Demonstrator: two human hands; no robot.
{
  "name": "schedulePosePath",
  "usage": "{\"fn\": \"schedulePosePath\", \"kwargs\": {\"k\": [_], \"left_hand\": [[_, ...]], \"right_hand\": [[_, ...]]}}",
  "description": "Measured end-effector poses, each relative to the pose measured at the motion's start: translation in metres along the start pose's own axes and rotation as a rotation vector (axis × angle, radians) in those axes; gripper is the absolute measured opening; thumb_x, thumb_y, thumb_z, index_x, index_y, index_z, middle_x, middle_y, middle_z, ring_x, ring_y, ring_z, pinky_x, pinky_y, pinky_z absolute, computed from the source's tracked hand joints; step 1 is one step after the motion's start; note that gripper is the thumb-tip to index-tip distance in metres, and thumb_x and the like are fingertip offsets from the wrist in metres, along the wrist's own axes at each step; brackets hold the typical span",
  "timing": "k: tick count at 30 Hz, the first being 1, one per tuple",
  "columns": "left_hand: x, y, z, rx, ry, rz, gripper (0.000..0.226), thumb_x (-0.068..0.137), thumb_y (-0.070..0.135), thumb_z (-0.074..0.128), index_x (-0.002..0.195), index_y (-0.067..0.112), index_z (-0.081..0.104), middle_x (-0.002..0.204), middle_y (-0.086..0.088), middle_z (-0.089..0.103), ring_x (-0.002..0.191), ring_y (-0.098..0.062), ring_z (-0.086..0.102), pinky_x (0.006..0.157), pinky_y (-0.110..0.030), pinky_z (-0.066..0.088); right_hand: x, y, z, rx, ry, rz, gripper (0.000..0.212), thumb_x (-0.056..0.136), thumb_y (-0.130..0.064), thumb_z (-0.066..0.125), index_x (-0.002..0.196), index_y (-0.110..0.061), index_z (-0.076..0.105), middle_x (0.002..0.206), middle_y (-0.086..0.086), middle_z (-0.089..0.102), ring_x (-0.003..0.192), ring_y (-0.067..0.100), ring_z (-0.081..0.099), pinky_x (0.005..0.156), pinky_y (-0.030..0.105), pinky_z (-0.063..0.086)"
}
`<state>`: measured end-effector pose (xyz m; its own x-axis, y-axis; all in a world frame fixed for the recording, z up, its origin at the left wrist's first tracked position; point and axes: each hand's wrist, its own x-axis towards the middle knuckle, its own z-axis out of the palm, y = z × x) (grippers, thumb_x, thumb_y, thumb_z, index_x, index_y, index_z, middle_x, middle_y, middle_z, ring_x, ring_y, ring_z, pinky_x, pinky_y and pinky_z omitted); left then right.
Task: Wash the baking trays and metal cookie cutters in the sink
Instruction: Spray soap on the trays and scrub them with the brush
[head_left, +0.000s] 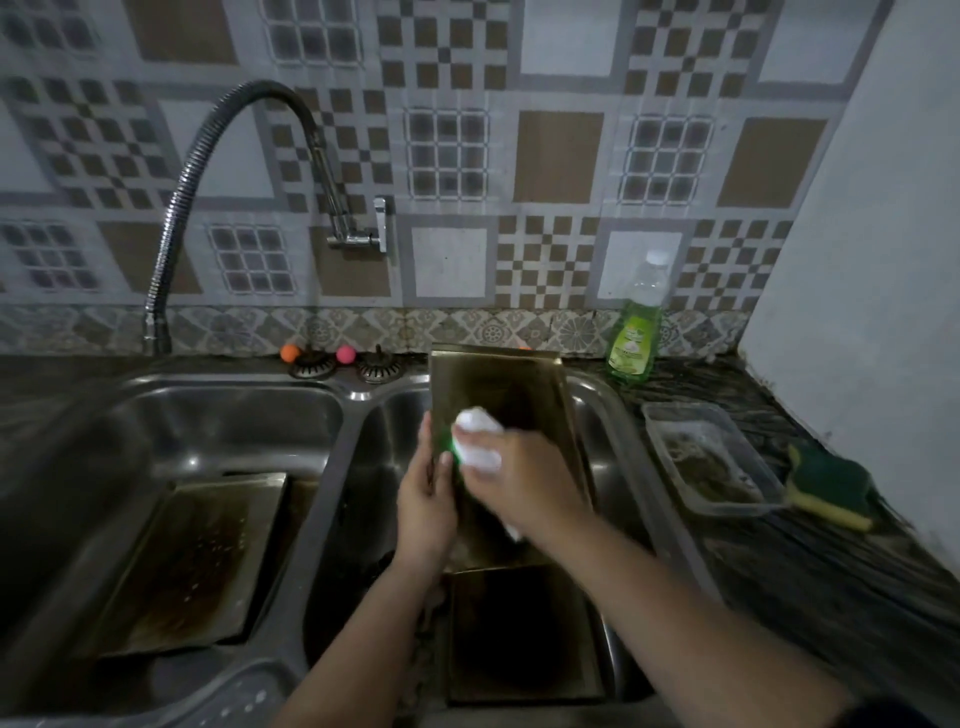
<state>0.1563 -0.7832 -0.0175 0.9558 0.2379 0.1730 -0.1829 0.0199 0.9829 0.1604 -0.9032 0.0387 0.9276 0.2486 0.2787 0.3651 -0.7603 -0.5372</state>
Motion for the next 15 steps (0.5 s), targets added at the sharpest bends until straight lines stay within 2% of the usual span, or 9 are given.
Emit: {"fn": "schedulePosePath", "kwargs": {"k": [2, 3, 5, 7, 8, 9, 12, 15], "left_hand": [[0.006, 0.000, -0.010, 0.014, 0.046, -0.007, 0.051, 0.100, 0.009, 0.041, 0.147, 0.029, 0.033, 0.146, 0.006, 0.045, 0.132, -0.006, 0.043, 0.112, -0.032, 0.035], [0.005, 0.001, -0.010, 0.029, 0.043, 0.006, 0.051, 0.100, 0.007, 0.041, 0.146, 0.029, 0.033, 0.146, 0.008, 0.044, 0.133, -0.005, 0.042, 0.112, -0.030, 0.034], [0.000, 0.004, -0.006, 0.046, 0.017, 0.041, 0.053, 0.100, 0.003, 0.040, 0.145, 0.029, 0.032, 0.146, 0.013, 0.039, 0.134, 0.001, 0.038, 0.111, -0.019, 0.031], [-0.006, 0.006, 0.002, 0.063, -0.008, 0.085, 0.053, 0.100, 0.003, 0.040, 0.145, 0.028, 0.029, 0.144, 0.019, 0.038, 0.131, 0.011, 0.035, 0.107, -0.009, 0.029], [-0.007, 0.008, 0.006, 0.071, -0.017, 0.104, 0.053, 0.100, 0.004, 0.040, 0.145, 0.029, 0.029, 0.141, 0.023, 0.039, 0.127, 0.018, 0.035, 0.105, -0.006, 0.028], [-0.009, 0.011, 0.009, 0.071, -0.022, 0.112, 0.053, 0.100, 0.004, 0.040, 0.145, 0.029, 0.029, 0.138, 0.027, 0.039, 0.124, 0.023, 0.034, 0.102, -0.003, 0.028], [-0.006, 0.022, 0.014, 0.016, -0.004, 0.126, 0.053, 0.100, 0.002, 0.039, 0.147, 0.023, 0.030, 0.141, 0.024, 0.037, 0.128, 0.018, 0.032, 0.101, -0.001, 0.027], [0.005, 0.025, 0.005, -0.017, 0.066, 0.121, 0.052, 0.100, 0.001, 0.039, 0.148, 0.019, 0.031, 0.140, 0.018, 0.038, 0.123, 0.018, 0.032, 0.095, 0.004, 0.028]], "right_hand": [[-0.037, -0.005, 0.015, 0.062, -0.023, -0.032, 0.046, 0.086, -0.037, 0.061, 0.131, -0.045, 0.053, 0.125, -0.001, 0.064, 0.112, 0.014, 0.061, 0.096, 0.023, 0.047], [-0.042, -0.004, 0.017, 0.067, -0.025, -0.030, 0.046, 0.087, -0.037, 0.060, 0.132, -0.046, 0.051, 0.124, -0.002, 0.064, 0.111, 0.014, 0.061, 0.095, 0.023, 0.048], [-0.024, 0.003, 0.010, 0.021, 0.032, 0.004, 0.045, 0.086, -0.037, 0.062, 0.130, -0.044, 0.054, 0.116, 0.000, 0.068, 0.103, 0.015, 0.064, 0.086, 0.020, 0.047], [0.013, 0.007, -0.010, -0.013, 0.119, 0.070, 0.042, 0.088, -0.035, 0.063, 0.130, -0.039, 0.057, 0.112, 0.002, 0.070, 0.091, 0.016, 0.067, 0.069, 0.019, 0.046], [0.032, 0.010, -0.024, -0.006, 0.146, 0.109, 0.042, 0.090, -0.034, 0.062, 0.131, -0.036, 0.056, 0.112, 0.003, 0.070, 0.085, 0.015, 0.065, 0.060, 0.018, 0.043], [0.050, 0.015, -0.036, 0.027, 0.171, 0.144, 0.042, 0.091, -0.032, 0.061, 0.133, -0.034, 0.055, 0.116, 0.004, 0.068, 0.084, 0.015, 0.063, 0.058, 0.017, 0.043], [0.066, 0.028, -0.056, 0.113, 0.183, 0.202, 0.042, 0.091, -0.031, 0.061, 0.133, -0.032, 0.055, 0.124, 0.006, 0.062, 0.097, 0.019, 0.061, 0.074, 0.024, 0.048], [0.028, 0.040, -0.030, 0.062, 0.128, 0.197, 0.042, 0.089, -0.030, 0.065, 0.129, -0.034, 0.057, 0.114, 0.003, 0.068, 0.087, 0.011, 0.061, 0.070, 0.017, 0.043]]}}
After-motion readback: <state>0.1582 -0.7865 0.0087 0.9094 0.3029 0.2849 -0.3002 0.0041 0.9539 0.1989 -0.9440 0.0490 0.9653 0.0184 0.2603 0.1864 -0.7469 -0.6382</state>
